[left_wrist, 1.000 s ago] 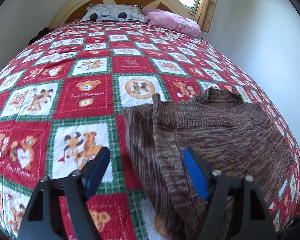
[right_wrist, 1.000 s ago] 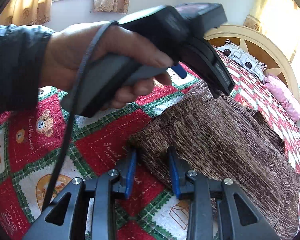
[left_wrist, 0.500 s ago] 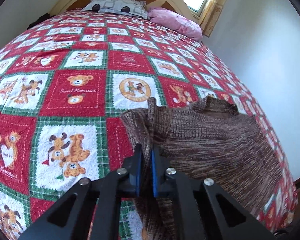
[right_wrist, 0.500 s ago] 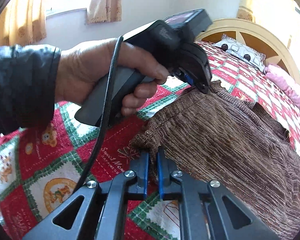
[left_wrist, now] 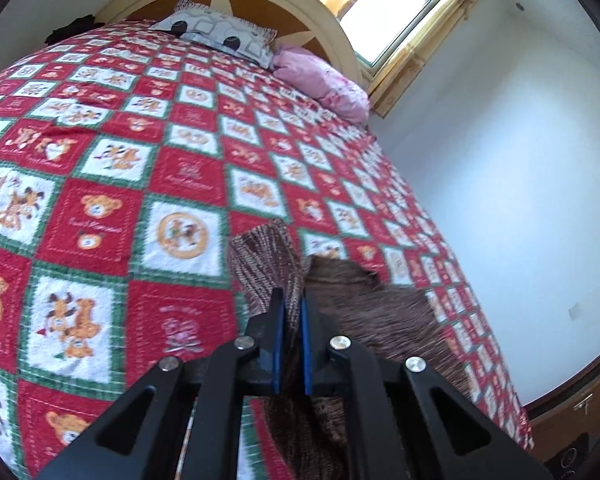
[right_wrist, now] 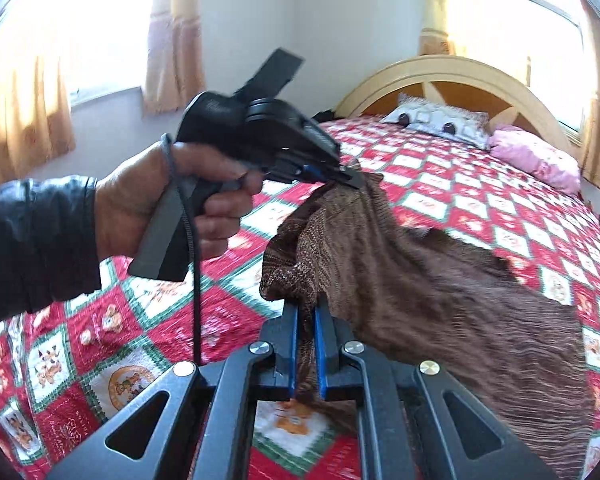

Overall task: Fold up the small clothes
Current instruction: 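Fold the held edge over with the right tool while the left tool pins the sweater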

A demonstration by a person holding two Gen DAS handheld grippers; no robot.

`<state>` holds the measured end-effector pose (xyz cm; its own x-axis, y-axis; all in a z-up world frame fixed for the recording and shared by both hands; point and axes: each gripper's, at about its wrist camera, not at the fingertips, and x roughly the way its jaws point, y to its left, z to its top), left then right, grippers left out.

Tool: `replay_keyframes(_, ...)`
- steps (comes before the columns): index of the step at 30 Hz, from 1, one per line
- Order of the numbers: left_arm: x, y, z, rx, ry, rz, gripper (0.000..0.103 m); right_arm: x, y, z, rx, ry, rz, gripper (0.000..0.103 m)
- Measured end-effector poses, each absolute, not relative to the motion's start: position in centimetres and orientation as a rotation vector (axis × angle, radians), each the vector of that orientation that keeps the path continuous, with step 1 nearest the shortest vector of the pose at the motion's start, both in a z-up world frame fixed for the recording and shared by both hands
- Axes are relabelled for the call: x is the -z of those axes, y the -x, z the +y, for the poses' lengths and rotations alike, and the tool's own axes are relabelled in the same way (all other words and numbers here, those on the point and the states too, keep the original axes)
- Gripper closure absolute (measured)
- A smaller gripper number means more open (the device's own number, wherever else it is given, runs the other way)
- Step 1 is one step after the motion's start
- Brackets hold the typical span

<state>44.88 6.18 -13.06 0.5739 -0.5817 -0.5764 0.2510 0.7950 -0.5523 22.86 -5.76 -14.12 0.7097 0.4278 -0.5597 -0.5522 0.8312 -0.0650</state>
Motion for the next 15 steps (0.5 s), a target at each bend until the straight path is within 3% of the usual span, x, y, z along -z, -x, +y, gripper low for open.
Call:
replay_keyframes(1, 12.7, -44.9, 5.6, 0.514, 0.441, 0.819, 0.096, 13.5, -22.8, -7.0, -0.535, 0.217, 0.543, 0.097)
replay_keyframes(15, 9.8, -45.3, -4.4, 0.636, 0.421, 0.807, 0.096, 12.1, -22.4, -17.4, -0.411, 0.059, 0.523, 0.097)
